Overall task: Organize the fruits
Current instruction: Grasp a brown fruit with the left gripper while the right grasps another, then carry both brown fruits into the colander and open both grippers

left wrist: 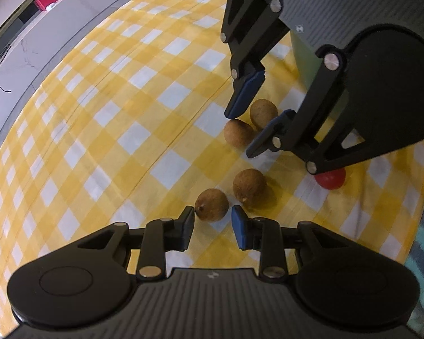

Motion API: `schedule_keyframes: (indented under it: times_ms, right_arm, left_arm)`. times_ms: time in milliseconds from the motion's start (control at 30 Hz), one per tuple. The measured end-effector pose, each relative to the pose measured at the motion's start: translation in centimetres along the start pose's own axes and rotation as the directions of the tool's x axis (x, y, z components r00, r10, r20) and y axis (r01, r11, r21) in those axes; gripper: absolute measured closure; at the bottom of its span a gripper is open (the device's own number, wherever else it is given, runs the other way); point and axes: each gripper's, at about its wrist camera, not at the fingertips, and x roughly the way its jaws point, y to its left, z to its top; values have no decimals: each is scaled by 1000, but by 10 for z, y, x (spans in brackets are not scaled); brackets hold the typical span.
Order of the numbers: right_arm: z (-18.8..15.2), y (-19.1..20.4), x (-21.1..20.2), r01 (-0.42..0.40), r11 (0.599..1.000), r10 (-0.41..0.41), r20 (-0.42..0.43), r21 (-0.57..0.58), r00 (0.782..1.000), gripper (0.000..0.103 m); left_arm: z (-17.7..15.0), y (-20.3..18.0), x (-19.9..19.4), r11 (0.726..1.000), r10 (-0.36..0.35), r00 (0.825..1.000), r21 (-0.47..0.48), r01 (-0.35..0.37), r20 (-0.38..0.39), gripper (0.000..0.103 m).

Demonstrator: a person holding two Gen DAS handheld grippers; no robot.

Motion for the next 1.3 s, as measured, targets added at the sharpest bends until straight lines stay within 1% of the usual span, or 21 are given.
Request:
schedule_keyframes:
  times_ms: [67, 133, 233, 333, 467, 633, 700, 800, 900, 967, 1100, 1300]
  right_arm:
    - [-1, -2, 2, -7, 1000, 7, -3, 13, 1000, 78]
    - [-2, -3, 5, -11, 1000, 11, -10, 23, 1000, 82]
    - [-4, -4, 6, -11, 1000, 11, -2, 28, 1000, 82]
    - [-4, -4, 6, -12, 999, 12, -2, 32, 1000, 82]
    - [-5, -3, 6, -6, 999, 6, 0, 38, 1000, 82]
    - [-6, -2, -4, 4, 999, -5, 21, 52, 1000, 83]
    - [-6, -1, -11, 7, 998, -9, 32, 56, 999, 83]
    - [-8, 2, -29, -8, 998, 4, 61, 65, 998, 83]
    - [-11, 10, -50, -31, 998, 27, 86, 48, 996, 83]
    - [-15, 17, -62, -33, 999, 30, 91, 29, 995, 83]
    - [-31, 28, -90, -36, 999, 36, 101, -1, 994, 83]
    - [-67, 34, -118, -3, 1000, 2, 79, 4, 997, 83]
  left_arm:
    - [0, -1, 1, 1000, 5, 1000, 2, -5, 10, 66]
    - [1, 1, 1, 1000, -13, 1000, -12, 13, 27, 66]
    - [1, 2, 1, 999, -29, 999, -30, 30, 37, 67]
    - [2, 1, 2, 999, -30, 999, -29, 31, 32, 73]
    - [-1, 2, 0, 998, -41, 999, -47, 42, 31, 74]
    - [-2, 4, -14, 996, -19, 999, -85, 23, 41, 74]
    - [-2, 5, -22, 995, -14, 999, -97, 18, 45, 74]
    - [-1, 0, -35, 994, -17, 999, -106, 22, 49, 74]
    - [1, -10, -50, 996, -9, 998, -85, 14, 54, 74]
    - [4, -19, -60, 997, -9, 998, -75, 13, 63, 74]
    - [14, -39, -80, 998, -13, 996, -61, 19, 92, 74]
    - [39, -80, -98, 999, -35, 989, 5, 34, 142, 74]
